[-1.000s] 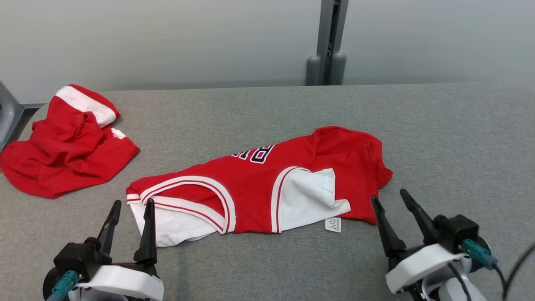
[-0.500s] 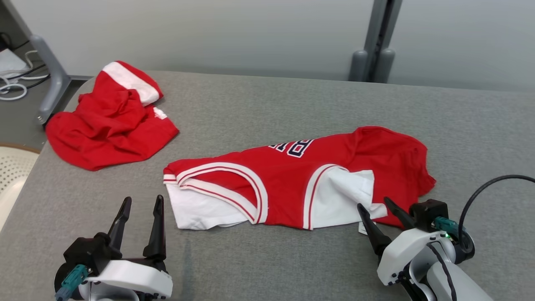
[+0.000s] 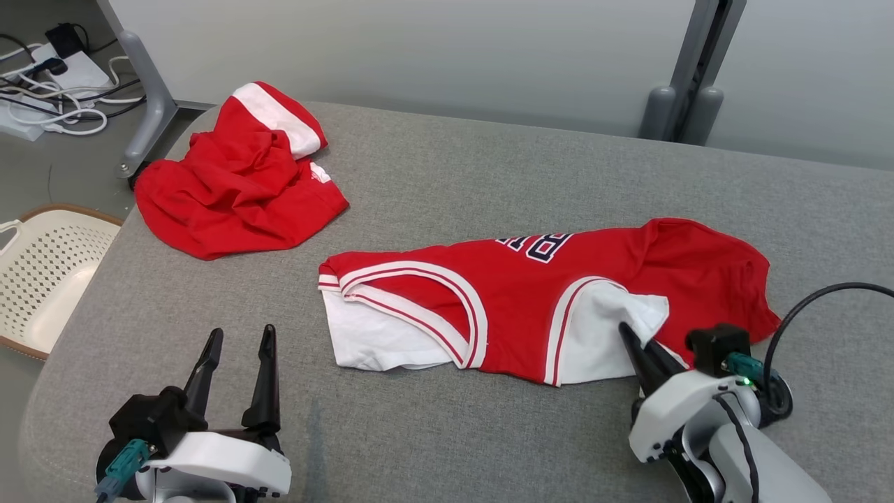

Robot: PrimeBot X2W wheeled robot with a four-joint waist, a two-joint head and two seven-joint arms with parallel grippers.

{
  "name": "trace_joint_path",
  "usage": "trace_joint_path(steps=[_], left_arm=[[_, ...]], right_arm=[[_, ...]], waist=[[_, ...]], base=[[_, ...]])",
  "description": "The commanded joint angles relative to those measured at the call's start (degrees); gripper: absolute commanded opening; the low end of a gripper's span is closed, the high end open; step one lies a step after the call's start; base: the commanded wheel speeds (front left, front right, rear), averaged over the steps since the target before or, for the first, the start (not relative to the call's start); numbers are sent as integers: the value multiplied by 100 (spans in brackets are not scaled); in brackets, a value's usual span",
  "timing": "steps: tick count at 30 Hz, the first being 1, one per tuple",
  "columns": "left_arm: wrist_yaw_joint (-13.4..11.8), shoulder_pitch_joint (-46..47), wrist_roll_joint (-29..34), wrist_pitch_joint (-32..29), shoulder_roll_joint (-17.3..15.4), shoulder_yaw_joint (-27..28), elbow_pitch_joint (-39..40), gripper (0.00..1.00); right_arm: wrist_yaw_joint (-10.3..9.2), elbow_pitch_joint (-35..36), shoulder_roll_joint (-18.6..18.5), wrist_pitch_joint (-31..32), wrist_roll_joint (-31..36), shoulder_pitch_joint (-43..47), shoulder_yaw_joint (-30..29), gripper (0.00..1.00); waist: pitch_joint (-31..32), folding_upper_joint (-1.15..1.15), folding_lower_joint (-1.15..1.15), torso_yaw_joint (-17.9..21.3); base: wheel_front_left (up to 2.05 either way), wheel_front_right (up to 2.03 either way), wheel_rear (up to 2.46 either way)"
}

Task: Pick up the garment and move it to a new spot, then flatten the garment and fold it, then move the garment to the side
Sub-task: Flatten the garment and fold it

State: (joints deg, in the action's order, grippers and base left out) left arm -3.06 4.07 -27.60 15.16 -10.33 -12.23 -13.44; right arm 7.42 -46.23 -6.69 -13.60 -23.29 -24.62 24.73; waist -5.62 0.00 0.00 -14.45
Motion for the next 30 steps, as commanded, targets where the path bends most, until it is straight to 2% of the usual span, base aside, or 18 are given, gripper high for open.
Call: trace_joint_path(steps=[1,8,11,22,30], left_arm=[[47,108,53,6,-9,27,-13,100],[114,184,114,6,65,30,37,100],[199,280,155,7,147,-24,46,100],[548,734,186,7,550,-151,-120,100],[732,1018,236,7,690,-235,-255,100]], right_arm=[[13,116,11,-80,-76,-118,61,0],[12,764,-181,-145,-250,-592,417,0],[12,834,-388,-98,-364,-1273,680,0],[13,-180,-817,223,-1207,-3290,1093,0],[13,-929,-1060,246,-1871,-4349,1229,0]], waist=[[12,0,0,-24],[-137,0,0,-130],[-383,0,0,-326],[-1226,0,0,-1183],[-1729,0,0,-1584]], base=[[0,0,0],[0,0,0],[0,0,0],[0,0,0],[0,0,0]])
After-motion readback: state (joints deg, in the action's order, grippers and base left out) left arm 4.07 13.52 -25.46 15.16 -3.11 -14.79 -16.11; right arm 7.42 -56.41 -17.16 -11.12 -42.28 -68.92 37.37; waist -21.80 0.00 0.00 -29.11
